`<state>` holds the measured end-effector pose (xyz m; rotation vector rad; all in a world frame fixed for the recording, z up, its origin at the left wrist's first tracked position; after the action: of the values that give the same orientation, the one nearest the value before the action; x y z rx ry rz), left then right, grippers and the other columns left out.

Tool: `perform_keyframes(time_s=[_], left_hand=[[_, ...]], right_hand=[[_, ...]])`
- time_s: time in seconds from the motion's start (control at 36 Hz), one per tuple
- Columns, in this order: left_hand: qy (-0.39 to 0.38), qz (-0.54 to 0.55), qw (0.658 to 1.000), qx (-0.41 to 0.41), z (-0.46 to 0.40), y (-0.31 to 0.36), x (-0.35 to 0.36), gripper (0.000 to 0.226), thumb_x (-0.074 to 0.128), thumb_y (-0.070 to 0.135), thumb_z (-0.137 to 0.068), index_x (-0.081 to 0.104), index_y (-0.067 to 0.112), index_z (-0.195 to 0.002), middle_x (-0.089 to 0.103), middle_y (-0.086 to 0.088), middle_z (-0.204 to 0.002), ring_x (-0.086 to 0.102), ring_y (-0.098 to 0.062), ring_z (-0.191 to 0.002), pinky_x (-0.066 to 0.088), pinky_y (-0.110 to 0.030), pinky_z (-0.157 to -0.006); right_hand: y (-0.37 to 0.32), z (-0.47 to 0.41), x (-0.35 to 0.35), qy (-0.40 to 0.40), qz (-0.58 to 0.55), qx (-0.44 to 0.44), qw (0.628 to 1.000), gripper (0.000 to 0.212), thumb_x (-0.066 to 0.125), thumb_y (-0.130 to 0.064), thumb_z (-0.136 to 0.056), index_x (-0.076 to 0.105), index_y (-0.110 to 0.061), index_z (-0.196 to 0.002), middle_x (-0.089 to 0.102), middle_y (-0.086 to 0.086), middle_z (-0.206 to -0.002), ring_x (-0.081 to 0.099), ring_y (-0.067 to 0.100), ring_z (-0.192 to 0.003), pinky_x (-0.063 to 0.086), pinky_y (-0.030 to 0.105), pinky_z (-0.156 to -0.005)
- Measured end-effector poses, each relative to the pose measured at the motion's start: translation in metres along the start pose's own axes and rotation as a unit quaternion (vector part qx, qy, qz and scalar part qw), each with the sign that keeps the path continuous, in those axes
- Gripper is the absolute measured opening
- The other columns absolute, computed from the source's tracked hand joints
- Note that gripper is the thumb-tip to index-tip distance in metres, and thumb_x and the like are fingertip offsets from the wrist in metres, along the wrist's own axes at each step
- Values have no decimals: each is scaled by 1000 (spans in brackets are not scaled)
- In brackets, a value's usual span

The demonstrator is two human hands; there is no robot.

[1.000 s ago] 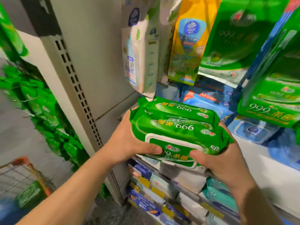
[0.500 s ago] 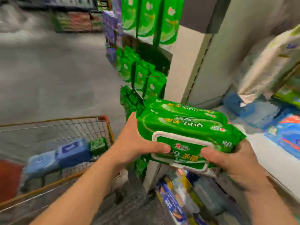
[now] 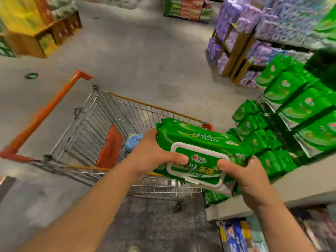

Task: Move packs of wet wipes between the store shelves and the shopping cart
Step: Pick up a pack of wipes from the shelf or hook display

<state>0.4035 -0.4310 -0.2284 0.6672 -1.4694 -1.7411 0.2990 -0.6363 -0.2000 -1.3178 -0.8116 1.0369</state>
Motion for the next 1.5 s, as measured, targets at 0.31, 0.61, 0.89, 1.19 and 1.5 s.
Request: perform_keyframes(time_s=[0.31,0.61,0.89,1.19,1.5], left_hand=[[110,42,990,-80,-8,-46,-117,93,101,22,-48,58,16,-131,76,-5,-118,74,-26,-107,56,-51,-98],[162,65,965,-195,-76,-105,-182,66,91,21,-61,64,19,-121,79,2,-106,77,-19,-95,61,-38,-85],[179,89,928,-313,-129,-213,-217,76,91,26,-49,66,18,-121,80,0,-103,77,-21,-94,60,-40,-87],[168,96,890,-412,-169,-359,-251,109,102,53,-21,67,25,-120,79,1,-108,75,-25,-101,55,-49,-99],[152,76,877,-449,-210,-437,-277,44,85,15,-77,64,14,-116,80,-1,-95,78,-15,-78,60,-23,-61]], right_hand=[[18,-81,123,-120,37,54,991,36,88,-33,-52,81,-32,-88,80,3,-96,77,22,-92,59,40,-86],[119,-179,181,-180,40,184,965,24,76,-4,-82,66,-19,-98,80,-1,-92,76,10,-80,60,25,-72],[249,-232,212,-185,25,298,936,43,83,-24,-69,68,-25,-109,79,-10,-100,76,14,-92,57,40,-89],[379,-253,236,-151,31,403,902,17,72,-10,-88,69,-21,-101,78,-11,-82,75,6,-73,56,18,-61],[489,-268,266,-127,18,464,877,33,80,-25,-83,68,-17,-113,78,7,-106,76,25,-96,57,44,-95]])
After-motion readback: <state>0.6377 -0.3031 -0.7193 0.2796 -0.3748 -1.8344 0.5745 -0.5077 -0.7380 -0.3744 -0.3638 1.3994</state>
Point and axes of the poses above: each hand's wrist, its own z-axis away from the middle knuckle, its own x-axis out of the palm, y = z × x, the point moved 10 cm from there along -z, towards the middle knuckle
